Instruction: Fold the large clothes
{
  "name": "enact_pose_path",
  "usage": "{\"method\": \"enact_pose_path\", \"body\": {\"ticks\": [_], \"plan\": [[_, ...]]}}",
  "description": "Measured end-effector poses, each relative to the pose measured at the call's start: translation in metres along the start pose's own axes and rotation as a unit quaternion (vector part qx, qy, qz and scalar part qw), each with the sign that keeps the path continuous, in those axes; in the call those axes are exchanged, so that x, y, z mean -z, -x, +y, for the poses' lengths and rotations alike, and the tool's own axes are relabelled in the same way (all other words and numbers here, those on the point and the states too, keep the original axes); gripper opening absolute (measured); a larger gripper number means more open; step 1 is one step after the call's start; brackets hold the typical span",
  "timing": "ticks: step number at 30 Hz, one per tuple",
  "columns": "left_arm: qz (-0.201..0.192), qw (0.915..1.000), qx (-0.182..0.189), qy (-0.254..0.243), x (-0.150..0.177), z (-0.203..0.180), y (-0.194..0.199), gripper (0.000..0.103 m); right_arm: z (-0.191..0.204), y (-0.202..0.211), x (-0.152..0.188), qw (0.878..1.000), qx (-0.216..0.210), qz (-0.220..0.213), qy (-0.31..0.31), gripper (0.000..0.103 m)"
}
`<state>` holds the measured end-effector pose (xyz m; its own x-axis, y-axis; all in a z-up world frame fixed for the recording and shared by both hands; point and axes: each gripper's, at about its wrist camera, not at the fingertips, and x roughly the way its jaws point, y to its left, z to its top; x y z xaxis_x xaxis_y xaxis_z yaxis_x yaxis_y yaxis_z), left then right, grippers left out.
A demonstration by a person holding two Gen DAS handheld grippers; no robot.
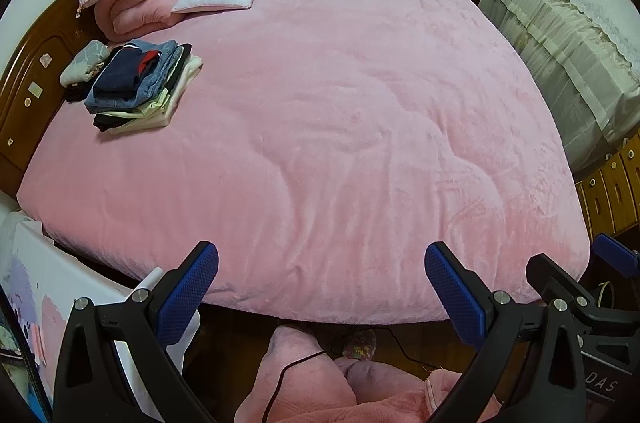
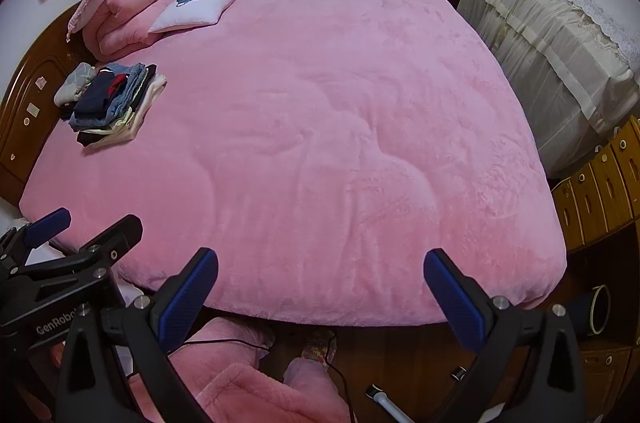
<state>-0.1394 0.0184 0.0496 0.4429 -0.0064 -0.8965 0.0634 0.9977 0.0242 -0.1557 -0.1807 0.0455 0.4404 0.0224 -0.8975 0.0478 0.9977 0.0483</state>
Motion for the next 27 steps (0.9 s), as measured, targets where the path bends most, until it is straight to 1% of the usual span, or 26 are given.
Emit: {"method": "enact_pose_path", "body": {"ticks": [8,19,27], "plan": [[0.012,0.9999,-0.005,0.006,0.004,-0.004,-0.002,0.102,0.001,-0.004,0.005,1.0,-0.001,0.012,-0.004,0.103],[0.009,0.9999,-0.01,0.008,0.01,-0.008,0.001,0.102,0.002,-0.004,0.009,1.0,0.0,0.012,-0.004,0.103],[0.011,0.9998,-0.012,0.01,0.011,-0.008,0.002,0.102,0.001,-0.006,0.013,1.0,0.005,0.025,-0.009,0.103]]}}
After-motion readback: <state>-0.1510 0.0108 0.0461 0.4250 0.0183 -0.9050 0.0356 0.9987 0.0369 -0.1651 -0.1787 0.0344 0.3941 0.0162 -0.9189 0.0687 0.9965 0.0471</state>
